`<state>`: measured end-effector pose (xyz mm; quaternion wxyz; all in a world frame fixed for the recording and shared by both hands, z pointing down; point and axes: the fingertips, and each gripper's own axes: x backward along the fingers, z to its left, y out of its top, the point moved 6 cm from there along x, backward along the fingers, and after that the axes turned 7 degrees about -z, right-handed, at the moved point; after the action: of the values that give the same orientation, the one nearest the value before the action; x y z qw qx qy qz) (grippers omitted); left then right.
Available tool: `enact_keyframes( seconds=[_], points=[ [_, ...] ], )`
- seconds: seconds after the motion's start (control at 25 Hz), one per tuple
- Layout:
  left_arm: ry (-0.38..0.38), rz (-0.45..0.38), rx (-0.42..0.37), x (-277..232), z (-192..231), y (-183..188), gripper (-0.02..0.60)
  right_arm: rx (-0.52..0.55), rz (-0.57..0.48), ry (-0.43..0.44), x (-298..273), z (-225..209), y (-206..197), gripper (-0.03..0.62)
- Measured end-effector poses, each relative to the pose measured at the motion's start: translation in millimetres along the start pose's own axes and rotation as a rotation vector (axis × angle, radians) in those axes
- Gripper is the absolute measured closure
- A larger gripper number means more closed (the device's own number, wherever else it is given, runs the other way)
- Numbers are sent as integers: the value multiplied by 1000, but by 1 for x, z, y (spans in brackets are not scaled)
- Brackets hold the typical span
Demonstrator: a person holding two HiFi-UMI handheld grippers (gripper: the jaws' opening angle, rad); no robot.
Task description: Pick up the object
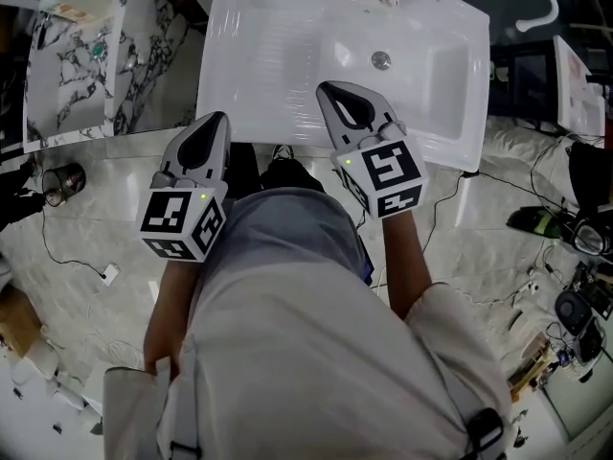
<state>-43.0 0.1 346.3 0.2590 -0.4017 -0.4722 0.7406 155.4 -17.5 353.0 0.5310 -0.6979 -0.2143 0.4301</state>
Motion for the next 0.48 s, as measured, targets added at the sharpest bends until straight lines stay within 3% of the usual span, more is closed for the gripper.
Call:
enact_keyframes(
  seconds=[0.28, 0.48],
  points=[
    [-93, -1, 19, -22, -1, 4, 575, 19, 22, -15, -17, -10, 9, 583],
    [-82, -12, 21, -28, 7, 11, 575, 21, 34, -14, -32, -17, 12, 583]
  ],
)
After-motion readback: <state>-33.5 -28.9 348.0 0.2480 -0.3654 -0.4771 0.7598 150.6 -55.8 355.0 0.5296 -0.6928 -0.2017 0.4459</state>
